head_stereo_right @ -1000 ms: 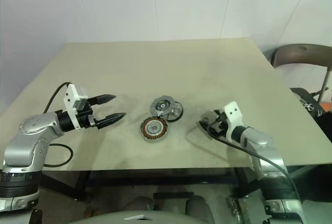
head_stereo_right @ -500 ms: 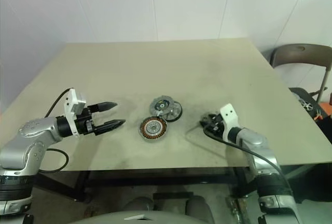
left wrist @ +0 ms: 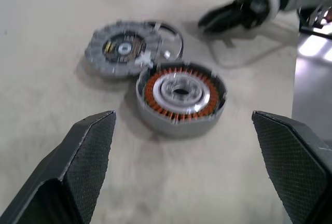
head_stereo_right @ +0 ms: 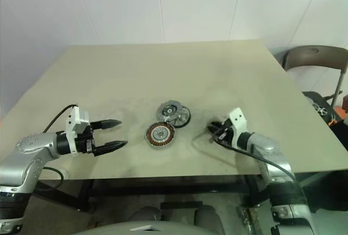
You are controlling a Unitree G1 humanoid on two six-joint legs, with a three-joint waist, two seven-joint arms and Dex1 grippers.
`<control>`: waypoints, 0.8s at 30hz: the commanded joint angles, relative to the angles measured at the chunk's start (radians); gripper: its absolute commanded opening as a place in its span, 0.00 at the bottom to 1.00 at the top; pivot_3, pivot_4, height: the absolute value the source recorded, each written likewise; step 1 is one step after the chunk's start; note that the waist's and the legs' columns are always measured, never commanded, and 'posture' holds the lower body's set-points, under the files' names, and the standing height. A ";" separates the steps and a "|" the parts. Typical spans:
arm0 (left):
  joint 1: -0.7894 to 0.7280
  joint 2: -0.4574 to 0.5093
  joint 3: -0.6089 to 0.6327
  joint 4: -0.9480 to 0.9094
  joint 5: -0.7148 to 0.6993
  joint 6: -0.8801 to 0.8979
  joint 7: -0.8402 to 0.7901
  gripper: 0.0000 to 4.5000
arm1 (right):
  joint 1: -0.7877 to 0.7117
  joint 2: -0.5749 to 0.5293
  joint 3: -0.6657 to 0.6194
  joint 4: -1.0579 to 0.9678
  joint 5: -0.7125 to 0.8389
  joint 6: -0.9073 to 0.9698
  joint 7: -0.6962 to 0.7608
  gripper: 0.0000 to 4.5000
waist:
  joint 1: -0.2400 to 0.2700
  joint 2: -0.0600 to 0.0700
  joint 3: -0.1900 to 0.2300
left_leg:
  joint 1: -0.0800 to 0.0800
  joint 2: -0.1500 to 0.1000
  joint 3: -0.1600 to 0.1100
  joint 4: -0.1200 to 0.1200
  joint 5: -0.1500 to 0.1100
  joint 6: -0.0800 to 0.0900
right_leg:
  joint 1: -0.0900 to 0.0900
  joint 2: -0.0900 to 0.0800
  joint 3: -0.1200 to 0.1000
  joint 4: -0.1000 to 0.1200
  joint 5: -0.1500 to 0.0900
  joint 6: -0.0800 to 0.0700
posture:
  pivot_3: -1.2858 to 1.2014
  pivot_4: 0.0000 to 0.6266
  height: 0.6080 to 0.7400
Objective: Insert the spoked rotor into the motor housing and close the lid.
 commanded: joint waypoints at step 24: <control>0.021 0.005 -0.033 -0.053 -0.035 -0.007 -0.008 1.00 | -0.321 0.109 0.316 -0.079 0.004 0.226 0.123 0.15 | 0.000 0.000 0.000 | -0.002 0.001 0.000 -0.001 0.000 0.000 | -0.003 0.001 0.000 -0.001 0.000 -0.001 | 0.52 0.00 1.00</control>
